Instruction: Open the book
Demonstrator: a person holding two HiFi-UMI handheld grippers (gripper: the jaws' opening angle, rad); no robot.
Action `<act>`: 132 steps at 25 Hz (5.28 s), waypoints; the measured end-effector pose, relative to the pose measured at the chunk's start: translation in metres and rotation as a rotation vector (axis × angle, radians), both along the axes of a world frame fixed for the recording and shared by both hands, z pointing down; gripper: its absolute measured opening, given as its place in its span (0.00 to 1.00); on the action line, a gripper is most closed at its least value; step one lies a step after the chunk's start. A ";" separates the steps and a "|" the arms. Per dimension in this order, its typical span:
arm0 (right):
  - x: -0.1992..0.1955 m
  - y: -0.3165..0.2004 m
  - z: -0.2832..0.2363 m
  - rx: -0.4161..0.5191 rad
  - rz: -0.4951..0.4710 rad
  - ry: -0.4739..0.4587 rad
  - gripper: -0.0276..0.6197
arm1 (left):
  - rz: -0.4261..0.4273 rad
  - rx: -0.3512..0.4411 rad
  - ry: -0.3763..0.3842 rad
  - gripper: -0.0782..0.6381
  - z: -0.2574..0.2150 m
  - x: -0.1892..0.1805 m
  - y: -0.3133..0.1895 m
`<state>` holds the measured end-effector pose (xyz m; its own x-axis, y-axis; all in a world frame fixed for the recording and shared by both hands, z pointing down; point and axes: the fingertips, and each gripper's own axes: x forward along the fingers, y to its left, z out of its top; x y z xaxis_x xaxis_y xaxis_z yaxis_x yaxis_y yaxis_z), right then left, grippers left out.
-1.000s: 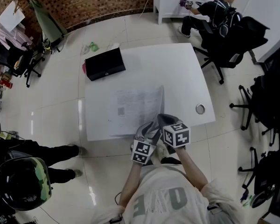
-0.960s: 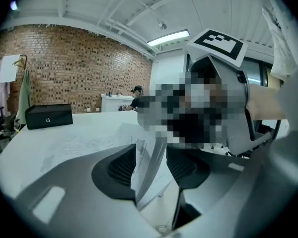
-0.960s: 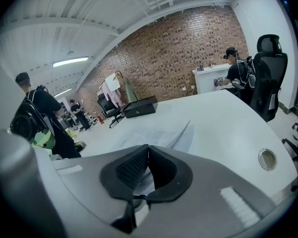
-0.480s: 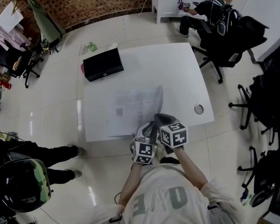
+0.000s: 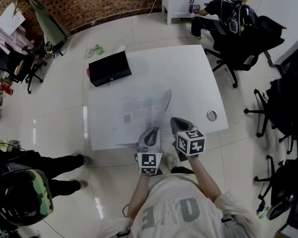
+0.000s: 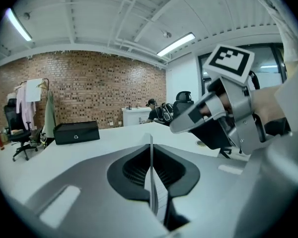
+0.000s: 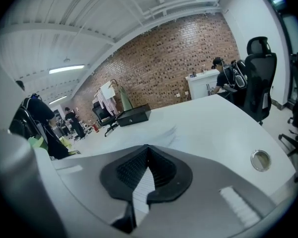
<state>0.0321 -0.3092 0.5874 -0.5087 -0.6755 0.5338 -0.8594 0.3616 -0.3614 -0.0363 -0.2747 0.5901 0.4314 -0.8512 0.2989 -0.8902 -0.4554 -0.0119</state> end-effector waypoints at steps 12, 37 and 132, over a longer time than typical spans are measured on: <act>0.007 0.041 0.111 -0.237 -0.019 0.125 0.05 | -0.240 0.032 0.020 0.16 -0.012 -0.087 0.004; -0.002 0.027 0.125 -0.228 -0.023 0.206 0.05 | -0.621 -0.247 0.121 0.24 0.109 -0.198 0.052; 0.021 0.456 -0.114 0.348 0.002 -0.312 0.05 | -0.248 0.320 0.296 0.13 -0.134 -0.043 0.416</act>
<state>0.0533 0.1467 0.4735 -0.6071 -0.7887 0.0971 -0.7300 0.5052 -0.4602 -0.0791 0.1415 0.4562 0.2315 -0.9678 -0.0991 -0.9574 -0.2448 0.1531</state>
